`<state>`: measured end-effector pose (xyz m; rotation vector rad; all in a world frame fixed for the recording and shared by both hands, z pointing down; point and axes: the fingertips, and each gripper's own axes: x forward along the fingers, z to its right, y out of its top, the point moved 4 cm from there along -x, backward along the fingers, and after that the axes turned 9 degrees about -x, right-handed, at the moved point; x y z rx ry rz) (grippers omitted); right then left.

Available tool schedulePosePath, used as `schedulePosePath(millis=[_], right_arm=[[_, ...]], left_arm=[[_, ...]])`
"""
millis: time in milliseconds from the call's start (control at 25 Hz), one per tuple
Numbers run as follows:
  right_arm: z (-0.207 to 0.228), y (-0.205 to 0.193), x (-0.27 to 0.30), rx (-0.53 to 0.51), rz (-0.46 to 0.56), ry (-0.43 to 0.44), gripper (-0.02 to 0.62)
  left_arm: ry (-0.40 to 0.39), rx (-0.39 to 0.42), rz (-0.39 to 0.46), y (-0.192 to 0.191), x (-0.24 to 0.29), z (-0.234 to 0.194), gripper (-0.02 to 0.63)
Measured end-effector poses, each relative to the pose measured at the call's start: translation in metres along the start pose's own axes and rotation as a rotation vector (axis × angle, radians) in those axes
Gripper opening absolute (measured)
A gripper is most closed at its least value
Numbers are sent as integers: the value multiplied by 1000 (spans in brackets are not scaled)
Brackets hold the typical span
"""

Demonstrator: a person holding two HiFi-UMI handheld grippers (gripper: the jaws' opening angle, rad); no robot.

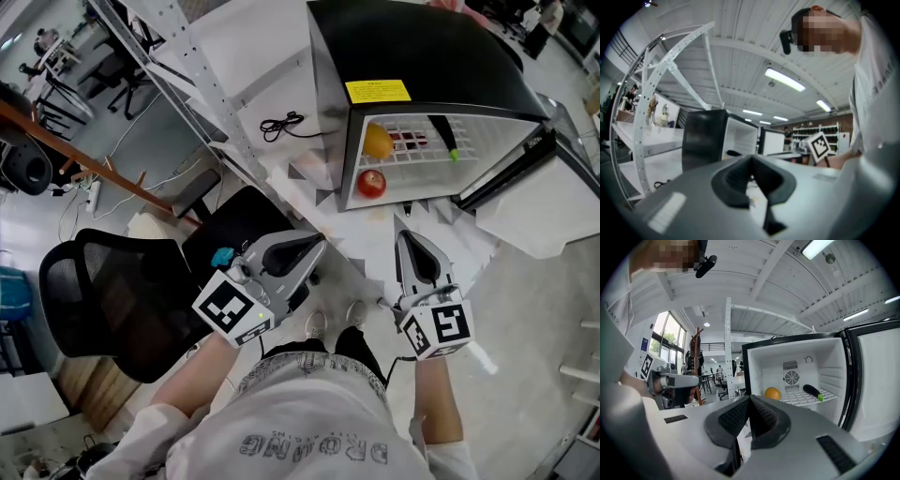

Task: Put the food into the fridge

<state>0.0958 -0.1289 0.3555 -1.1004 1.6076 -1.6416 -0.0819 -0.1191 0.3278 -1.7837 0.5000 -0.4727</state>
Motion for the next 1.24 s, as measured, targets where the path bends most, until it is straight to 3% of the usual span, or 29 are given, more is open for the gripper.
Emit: schedulePosePath(millis=[1240], right_arm=[[1,-3,-4,14,-22,52,3]], left_arm=[[12,-1,9,-1,2,8,6]])
